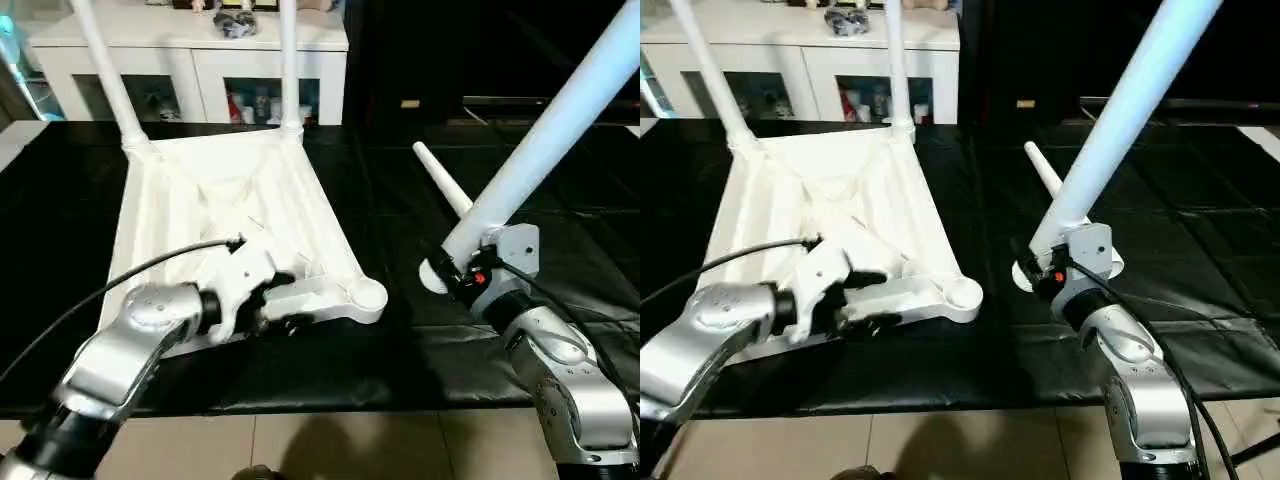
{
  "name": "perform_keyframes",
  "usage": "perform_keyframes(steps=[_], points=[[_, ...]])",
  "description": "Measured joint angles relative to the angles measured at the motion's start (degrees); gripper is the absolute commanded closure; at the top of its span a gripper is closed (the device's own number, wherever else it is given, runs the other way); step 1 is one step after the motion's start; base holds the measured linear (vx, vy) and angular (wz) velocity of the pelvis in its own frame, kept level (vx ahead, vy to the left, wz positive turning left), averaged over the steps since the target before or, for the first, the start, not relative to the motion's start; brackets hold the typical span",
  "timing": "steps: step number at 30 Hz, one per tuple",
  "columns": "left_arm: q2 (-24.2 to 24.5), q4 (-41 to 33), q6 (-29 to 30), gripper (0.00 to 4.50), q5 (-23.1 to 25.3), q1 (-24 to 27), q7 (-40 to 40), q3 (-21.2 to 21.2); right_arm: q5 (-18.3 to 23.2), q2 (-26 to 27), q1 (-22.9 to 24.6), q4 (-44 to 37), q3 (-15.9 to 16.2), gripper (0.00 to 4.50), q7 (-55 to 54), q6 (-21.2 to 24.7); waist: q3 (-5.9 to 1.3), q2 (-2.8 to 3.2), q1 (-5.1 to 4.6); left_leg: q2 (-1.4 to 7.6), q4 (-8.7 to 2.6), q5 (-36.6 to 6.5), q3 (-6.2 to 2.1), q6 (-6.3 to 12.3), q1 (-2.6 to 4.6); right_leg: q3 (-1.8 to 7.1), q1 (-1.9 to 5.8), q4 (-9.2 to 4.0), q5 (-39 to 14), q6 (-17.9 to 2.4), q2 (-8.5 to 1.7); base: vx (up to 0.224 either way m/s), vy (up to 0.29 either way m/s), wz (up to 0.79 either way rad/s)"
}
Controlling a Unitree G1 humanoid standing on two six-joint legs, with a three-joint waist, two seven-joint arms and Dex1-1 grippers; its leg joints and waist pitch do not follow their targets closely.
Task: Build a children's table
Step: Insert table leg to table base
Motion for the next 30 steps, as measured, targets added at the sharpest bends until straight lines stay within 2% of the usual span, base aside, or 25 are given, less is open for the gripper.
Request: perform_keyframes(steps=[4,6,8,11,13,14,17,19,22,24,28,30], points=[[-0.34,0.60,1.67,0.90,-0.30,-0.15,-0.66,-0.36,-0.01,0.43,-0.10,0.42,0.00,2.57,-0.66,-0.11,-0.02,-0.02,-0.18,0.00,0.00,0.01,0.14,0.00,0.11,0.00,-0.04,0.01,0.24,-0.32,-0.08,0.000,0.000,0.00],[-0.34,0.65,3.41,0.90,-0.83,-0.21,-1.64,-1.05,-0.03,0.35,-0.28,0.44,0.23,2.57,-0.62,0.28,-0.03,-0.05,-0.19,0.00,0.00,0.02,0.51,0.01,0.26,-0.01,-0.15,0.32,0.34,-0.30,-0.40,0.000,0.000,0.00],[-0.36,0.87,6.49,1.17,-1.94,-0.52,-2.58,-1.53,0.08,0.25,-0.39,0.43,0.40,2.57,-0.06,0.70,-0.04,-0.06,-0.18,0.00,0.05,0.03,0.82,0.03,0.36,-0.01,-0.23,0.60,0.51,-0.28,-0.61,0.000,0.000,0.00],[-0.34,2.36,7.15,1.39,-1.67,-0.87,-2.67,-1.97,0.27,0.22,-0.41,0.43,0.40,2.57,0.70,1.60,-0.06,-0.10,-0.12,0.02,0.07,0.09,0.85,0.04,0.29,-0.01,-0.35,0.63,1.36,-0.17,-0.63,0.038,-0.011,0.00],[-0.34,3.64,8.07,1.39,-1.26,-1.69,-2.55,-2.28,0.87,0.20,-0.41,0.43,0.39,2.57,1.13,1.62,-0.08,-0.12,-0.02,0.09,0.07,0.12,0.86,0.01,0.23,-0.03,-0.47,0.77,1.56,-0.24,-0.62,0.065,-0.020,0.00],[-0.34,3.95,8.37,1.72,-1.22,-2.10,-2.51,-2.34,1.40,0.14,-0.41,0.43,0.39,2.57,1.48,1.62,-0.11,-0.08,0.08,0.17,0.03,0.14,0.86,-0.03,0.14,-0.06,-0.59,0.78,1.41,-0.20,-0.55,0.074,-0.020,-0.01],[-0.43,4.12,9.37,1.76,-1.18,-2.76,-2.65,-2.53,1.49,-0.14,-0.41,0.43,0.38,2.57,1.94,1.59,-0.18,-0.01,0.05,0.20,0.06,0.44,0.87,0.43,-0.30,-0.09,-1.03,0.92,1.02,-0.33,-0.50,0.070,-0.010,-0.02],[-0.65,4.13,9.52,2.11,-1.14,-2.77,-2.58,-2.91,1.66,-0.11,-0.41,0.43,0.39,2.57,2.17,1.48,-0.21,-0.05,-0.03,0.20,0.14,0.40,0.87,0.57,-0.70,-0.11,-1.33,0.92,1.01,-0.33,-0.50,0.032,0.001,-0.01],[-0.65,4.14,10.15,2.14,-1.30,-2.77,-2.74,-3.27,2.01,0.12,-0.40,0.43,0.50,2.57,2.89,0.85,-0.21,-0.05,-0.10,0.21,0.27,0.38,0.90,0.62,-0.98,-0.09,-1.63,1.05,1.01,-0.33,-0.52,0.000,0.000,0.00],[-0.31,4.18,10.45,2.54,-1.04,-2.77,-2.68,-3.32,2.08,1.15,-0.44,0.41,0.32,2.57,2.63,-0.23,-0.21,-0.05,-0.10,0.22,0.29,0.44,0.91,0.61,-0.92,-0.08,-1.63,1.18,1.00,-0.36,-0.53,0.000,0.000,0.00],[0.10,4.18,10.85,2.58,-0.76,-2.77,-2.80,-3.32,3.47,1.83,-0.44,0.36,0.19,2.57,2.09,0.75,-0.20,-0.05,-0.08,0.22,0.29,0.40,0.94,0.34,-0.55,-0.07,-1.32,1.30,1.11,-0.47,-0.56,0.000,0.000,0.00],[0.34,4.18,10.96,2.87,-0.75,-2.77,-2.85,-3.32,3.66,1.88,-0.44,0.36,0.19,2.57,2.05,0.75,-0.20,-0.05,-0.09,0.22,0.29,0.41,0.94,0.32,-0.44,-0.07,-1.22,1.29,1.11,-0.42,-0.57,0.000,0.000,0.00]])
